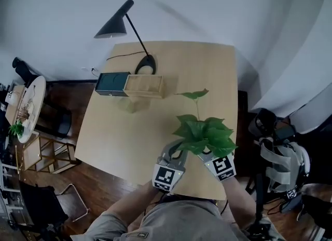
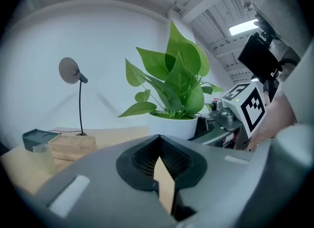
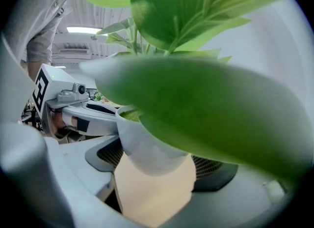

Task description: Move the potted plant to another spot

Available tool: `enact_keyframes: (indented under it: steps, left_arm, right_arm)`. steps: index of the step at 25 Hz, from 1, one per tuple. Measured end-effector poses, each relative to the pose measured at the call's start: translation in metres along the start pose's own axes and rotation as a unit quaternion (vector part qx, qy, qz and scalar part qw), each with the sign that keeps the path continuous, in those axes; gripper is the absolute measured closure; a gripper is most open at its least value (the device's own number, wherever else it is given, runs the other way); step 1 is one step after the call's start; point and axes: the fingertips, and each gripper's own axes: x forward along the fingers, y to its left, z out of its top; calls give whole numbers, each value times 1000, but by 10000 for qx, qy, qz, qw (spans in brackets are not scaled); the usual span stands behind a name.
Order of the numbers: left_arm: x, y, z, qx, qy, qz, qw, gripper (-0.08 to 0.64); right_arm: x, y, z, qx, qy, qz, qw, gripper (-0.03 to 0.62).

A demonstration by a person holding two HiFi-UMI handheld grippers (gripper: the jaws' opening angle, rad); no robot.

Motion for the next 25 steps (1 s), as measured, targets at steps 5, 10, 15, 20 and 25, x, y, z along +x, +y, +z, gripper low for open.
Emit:
enact_keyframes:
  steps: [5,10,15,20,25]
  left_arm:
    - [-27,1,31,-79,-325,69,9994,566]
    - [-44,0,48,-100,-586,155,9981,566]
    - [-60,4,53,-120,-679,281,9972,566]
    - [-76,12,50,-114,-717,536,9959,566]
    - [-95,24,41,-178,-667,743,9948,566]
  right_arm:
    - [-11,14,34,-73,-172,-61,9998,150]
    - [-18,27,61,-217,-281,29,9994,150]
    - [-18,42,68,-289,-308,123,9990,150]
    - [-11,57,66,-388,-340,295,9982,150]
    - [2,79,72,-485,-312,561,9968,150]
